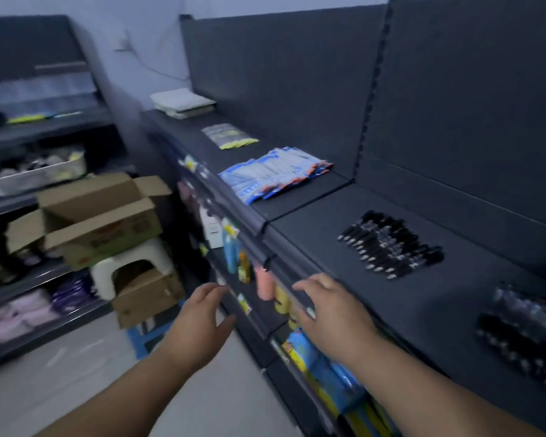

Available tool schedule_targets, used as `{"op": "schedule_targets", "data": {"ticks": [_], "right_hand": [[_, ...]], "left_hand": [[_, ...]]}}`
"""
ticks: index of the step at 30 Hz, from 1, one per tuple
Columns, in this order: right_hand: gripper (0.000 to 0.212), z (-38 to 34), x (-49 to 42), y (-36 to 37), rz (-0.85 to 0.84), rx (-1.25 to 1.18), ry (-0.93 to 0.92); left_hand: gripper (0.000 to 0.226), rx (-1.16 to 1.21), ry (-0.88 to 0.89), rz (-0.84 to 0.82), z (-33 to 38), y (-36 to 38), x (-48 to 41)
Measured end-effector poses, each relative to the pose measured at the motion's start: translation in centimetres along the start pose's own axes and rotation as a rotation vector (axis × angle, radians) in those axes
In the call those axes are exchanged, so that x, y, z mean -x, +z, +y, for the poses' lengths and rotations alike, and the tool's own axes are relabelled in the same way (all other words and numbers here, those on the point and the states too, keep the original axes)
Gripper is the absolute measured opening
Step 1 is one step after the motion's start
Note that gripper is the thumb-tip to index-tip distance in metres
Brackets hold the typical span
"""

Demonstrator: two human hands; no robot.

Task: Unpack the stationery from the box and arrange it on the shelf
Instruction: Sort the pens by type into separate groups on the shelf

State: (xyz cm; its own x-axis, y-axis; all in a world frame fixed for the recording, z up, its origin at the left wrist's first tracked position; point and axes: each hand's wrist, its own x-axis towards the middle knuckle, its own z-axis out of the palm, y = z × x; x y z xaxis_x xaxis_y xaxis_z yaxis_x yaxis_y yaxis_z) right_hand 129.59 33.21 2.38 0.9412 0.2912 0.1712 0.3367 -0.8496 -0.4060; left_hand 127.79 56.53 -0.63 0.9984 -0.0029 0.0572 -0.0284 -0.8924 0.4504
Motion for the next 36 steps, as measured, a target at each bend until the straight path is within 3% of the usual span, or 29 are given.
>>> {"op": "schedule_targets", "data": {"ticks": [9,20,26,36], "right_hand": [[0.047,-12.3,-5.0,12.1,-0.355,0.113,0.014],[0.049,-26.7,-14.8,23.1,-0.564,0.125,-0.083],[0.048,-28.3,-23.5,26.5,-0.576,0.069,-0.110],[0.051,-28.0,-48.6,29.2,-0.510,0.000,-0.208]], "left_hand": [[0.065,-0.121,-0.371,-0.066,-19.6,-7.6,6.8],[0.062,-0.146,-0.620,-0.108,-36.8,-14.1,8.8],[0.063,-0.111,-0.680,-0.093,-41.5,-14.2,2.8],[0.063,-0.055,-0.754,0.069,-47.1,-16.9,-18.2]]}}
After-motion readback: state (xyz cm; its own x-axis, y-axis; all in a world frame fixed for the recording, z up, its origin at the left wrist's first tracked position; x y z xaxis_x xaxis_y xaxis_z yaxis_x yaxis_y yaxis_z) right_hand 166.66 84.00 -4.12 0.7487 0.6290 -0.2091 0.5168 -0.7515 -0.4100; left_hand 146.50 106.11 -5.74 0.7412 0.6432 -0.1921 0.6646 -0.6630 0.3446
